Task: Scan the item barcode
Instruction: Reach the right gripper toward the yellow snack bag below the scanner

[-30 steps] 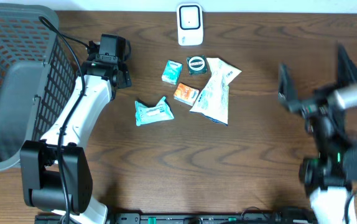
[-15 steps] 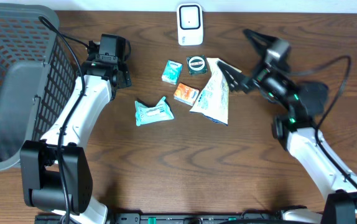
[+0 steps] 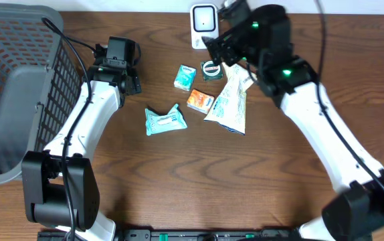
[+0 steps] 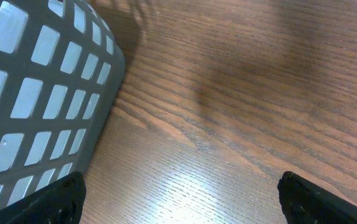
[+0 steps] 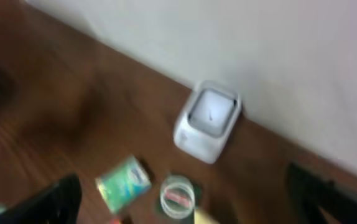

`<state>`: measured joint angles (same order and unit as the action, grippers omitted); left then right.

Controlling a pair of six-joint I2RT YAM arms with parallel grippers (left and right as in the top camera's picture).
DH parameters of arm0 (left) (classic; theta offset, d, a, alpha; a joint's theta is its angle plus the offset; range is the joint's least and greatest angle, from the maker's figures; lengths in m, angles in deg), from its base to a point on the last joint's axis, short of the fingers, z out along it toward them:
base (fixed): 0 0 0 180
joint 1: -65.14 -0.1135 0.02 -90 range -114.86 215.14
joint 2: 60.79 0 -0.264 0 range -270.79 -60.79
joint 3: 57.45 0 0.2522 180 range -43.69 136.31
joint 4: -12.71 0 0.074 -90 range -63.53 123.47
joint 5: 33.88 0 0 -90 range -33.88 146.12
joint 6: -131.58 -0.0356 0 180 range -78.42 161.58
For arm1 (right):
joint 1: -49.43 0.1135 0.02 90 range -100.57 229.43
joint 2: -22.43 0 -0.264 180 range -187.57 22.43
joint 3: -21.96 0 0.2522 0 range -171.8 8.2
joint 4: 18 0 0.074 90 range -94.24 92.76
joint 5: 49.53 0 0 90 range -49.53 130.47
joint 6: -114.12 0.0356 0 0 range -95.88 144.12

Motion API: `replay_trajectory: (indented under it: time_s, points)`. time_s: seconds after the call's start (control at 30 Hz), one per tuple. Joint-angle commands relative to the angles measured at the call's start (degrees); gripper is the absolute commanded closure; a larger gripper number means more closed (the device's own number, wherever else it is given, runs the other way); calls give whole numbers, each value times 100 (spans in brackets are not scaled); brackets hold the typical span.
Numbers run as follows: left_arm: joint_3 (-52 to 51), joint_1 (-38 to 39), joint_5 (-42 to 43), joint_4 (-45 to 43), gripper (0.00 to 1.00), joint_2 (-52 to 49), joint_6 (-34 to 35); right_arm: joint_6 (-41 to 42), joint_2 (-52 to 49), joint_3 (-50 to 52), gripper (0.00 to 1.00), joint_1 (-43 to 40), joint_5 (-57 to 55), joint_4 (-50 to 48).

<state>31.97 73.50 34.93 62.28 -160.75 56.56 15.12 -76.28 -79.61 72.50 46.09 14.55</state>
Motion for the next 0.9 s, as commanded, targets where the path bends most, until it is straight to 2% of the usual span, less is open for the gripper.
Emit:
replay_trajectory:
  time_s: [0.0, 0.23, 0.33, 0.4, 0.43, 0.47, 0.5, 0.6, 0.7, 0.87]
  points:
    - [68, -4, -92, 17, 2, 24, -31, -26, -466, -50, 1, 85, -361, 422]
    - [70, -4, -92, 17, 2, 24, -31, -28, -817, -46, 1, 168, 1596, 1403]
    - [70, -4, -92, 20, 2, 24, -31, 63, -868, -46, 1, 173, 1220, 1355]
    - [70, -4, -92, 17, 2, 24, -31, 704, -876, -46, 1, 173, 632, 1329]
    - [70, -4, -92, 17, 2, 24, -31, 1545, -887, -46, 4, 179, -107, 1364]
    - [70, -4, -92, 17, 2, 24, -31, 1928, -905, -46, 16, 179, -481, 1408]
    - [70, -4, -92, 17, 2, 24, -31, 2249, -925, -46, 22, 179, -752, 1453]
    - [68, -4, -92, 17, 2, 24, -31, 2660, -1056, -46, 18, 212, -1281, 1532]
    - [68, -4, -92, 17, 2, 24, -31, 2723, -1239, -46, 9, 323, -1480, 1532]
    - [68, -4, -92, 17, 2, 24, -31, 2726, -1589, -46, 11, 627, -1963, 1569]
